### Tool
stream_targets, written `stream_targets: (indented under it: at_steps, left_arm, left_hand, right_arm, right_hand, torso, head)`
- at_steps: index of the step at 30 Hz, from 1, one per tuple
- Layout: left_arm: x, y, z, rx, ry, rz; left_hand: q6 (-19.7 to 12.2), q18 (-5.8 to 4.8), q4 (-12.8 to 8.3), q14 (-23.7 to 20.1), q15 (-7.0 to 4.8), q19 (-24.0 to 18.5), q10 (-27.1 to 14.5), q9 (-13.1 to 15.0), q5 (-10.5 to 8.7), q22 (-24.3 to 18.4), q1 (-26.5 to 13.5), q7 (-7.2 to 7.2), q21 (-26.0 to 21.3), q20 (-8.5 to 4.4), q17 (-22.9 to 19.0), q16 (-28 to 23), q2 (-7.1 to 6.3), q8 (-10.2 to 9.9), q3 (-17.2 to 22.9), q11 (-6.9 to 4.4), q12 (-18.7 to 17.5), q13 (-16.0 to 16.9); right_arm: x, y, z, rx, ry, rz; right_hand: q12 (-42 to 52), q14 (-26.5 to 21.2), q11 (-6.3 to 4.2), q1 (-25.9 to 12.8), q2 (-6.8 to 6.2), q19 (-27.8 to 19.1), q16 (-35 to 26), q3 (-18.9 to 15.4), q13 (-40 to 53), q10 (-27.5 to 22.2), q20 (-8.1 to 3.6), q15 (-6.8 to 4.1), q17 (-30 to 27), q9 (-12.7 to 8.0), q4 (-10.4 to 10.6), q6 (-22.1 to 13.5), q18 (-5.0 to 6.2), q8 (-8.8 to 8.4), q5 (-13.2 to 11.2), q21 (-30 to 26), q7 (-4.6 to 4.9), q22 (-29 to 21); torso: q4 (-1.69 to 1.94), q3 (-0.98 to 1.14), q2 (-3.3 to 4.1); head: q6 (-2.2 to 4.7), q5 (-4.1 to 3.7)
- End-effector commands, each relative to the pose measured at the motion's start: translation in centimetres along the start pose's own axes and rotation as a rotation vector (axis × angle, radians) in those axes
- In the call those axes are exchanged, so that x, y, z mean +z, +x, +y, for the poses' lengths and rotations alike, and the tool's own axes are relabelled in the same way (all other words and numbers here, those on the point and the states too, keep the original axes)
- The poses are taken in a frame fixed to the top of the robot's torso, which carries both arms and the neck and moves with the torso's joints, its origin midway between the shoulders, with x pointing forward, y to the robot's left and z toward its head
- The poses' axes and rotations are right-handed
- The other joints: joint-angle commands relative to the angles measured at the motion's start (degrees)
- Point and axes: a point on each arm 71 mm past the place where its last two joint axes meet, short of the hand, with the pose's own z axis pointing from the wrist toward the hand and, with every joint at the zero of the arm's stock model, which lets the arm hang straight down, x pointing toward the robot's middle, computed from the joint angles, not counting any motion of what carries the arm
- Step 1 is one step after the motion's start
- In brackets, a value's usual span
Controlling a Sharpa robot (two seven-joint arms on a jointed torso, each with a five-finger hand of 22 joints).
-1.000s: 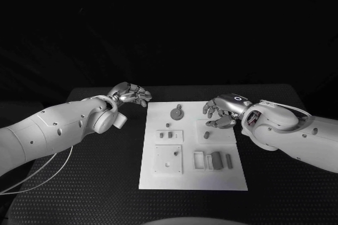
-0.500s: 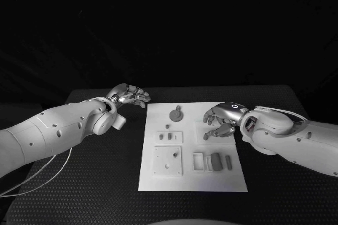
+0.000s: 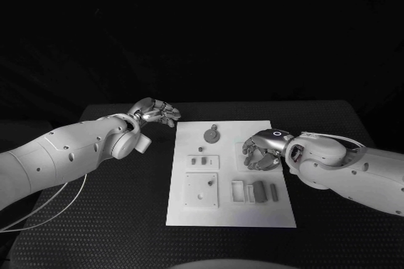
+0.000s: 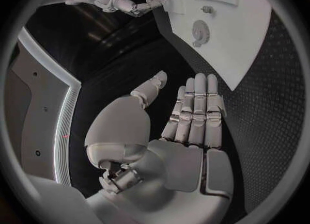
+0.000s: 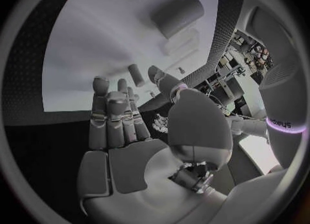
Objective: Assemble the parts on the task board
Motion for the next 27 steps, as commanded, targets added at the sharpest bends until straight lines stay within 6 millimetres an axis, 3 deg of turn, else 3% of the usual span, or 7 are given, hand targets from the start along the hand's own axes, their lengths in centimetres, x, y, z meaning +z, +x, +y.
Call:
stream_targets:
  at_steps: [1,3,6,19,27]
  left_arm:
    - [0.04,0.07,-0.21,-0.004,0.016,0.004]
    - [0.05,0.08,-0.21,-0.004,0.016,0.004]
    - [0.06,0.12,-0.21,-0.004,0.015,0.006]
    - [0.00,0.03,-0.12,-0.005,0.009,0.008]
    - [-0.02,-0.01,-0.10,-0.004,0.007,0.007]
  left_hand:
    - [-0.29,0.43,0.11,0.16,0.10,-0.15,-0.35,0.08,0.05,-0.09,-0.55,0.01,0.30,0.40,0.09,-0.35,-0.01,0.12,-0.14,0.01,0.17,-0.04]
    - [-0.29,0.42,0.12,0.17,0.10,-0.15,-0.35,0.09,0.04,-0.09,-0.55,0.01,0.30,0.40,0.10,-0.36,0.00,0.12,-0.14,0.01,0.17,-0.04]
    - [-0.29,0.42,0.12,0.17,0.10,-0.15,-0.36,0.09,0.04,-0.10,-0.56,0.01,0.30,0.40,0.12,-0.38,0.00,0.12,-0.15,0.02,0.17,-0.04]
    - [-0.34,0.40,0.25,0.12,0.14,-0.20,-0.41,0.10,0.04,-0.18,-0.77,0.02,0.28,0.43,0.29,-0.58,0.04,0.13,-0.22,0.04,0.15,-0.04]
    - [-0.40,0.38,0.27,0.00,0.19,-0.32,-0.48,0.11,0.04,-0.25,-0.82,0.03,0.24,0.46,0.41,-0.80,0.03,0.12,-0.25,0.06,0.12,-0.05]
  right_arm:
    - [0.23,0.23,0.64,-0.022,-0.024,-0.008]
    - [0.33,0.28,0.83,-0.026,-0.026,-0.020]
    - [0.46,0.41,0.80,-0.035,-0.025,-0.010]
    - [0.70,0.73,1.01,-0.079,-0.027,-0.012]
    - [0.92,0.74,1.38,-0.089,-0.035,-0.032]
  right_hand:
    - [0.60,0.30,-0.24,1.06,1.15,0.03,0.37,0.10,0.04,1.41,-0.41,-0.40,-0.10,0.23,-0.47,1.32,1.77,0.78,-0.01,0.28,0.12,1.24]
    - [0.91,0.54,-0.54,1.63,2.24,0.22,0.44,0.05,0.12,2.20,-0.52,-0.69,-0.15,0.42,-1.06,2.22,1.77,1.33,-0.03,0.42,0.03,1.24]
    - [2.00,1.20,-1.48,2.14,5.85,0.44,0.46,-0.40,0.59,4.81,-0.64,-1.61,-0.35,0.85,-2.52,4.42,1.77,2.57,-0.03,0.71,-0.68,1.24]
    - [2.87,1.51,-3.00,2.51,12.76,0.40,0.48,0.19,1.18,8.69,-0.72,-3.08,-0.41,0.98,-6.89,8.16,1.77,3.99,0.15,1.27,-2.17,1.23]
    - [2.93,1.52,-3.25,3.11,13.19,0.47,0.43,0.87,1.31,9.28,-0.76,-3.30,-0.42,1.02,-6.89,8.61,1.77,4.15,0.17,1.33,-2.31,1.19]
  torso:
    - [-0.03,0.06,0.00]
    - [-0.02,0.07,0.00]
    - [0.04,0.06,0.02]
    - [-0.04,0.03,-0.02]
    - [-0.02,0.04,0.01]
  head:
    - [-0.09,0.04]
    - [-0.11,0.06]
    - [-0.17,0.06]
    - [-0.40,0.17]
    - [-0.52,0.18]
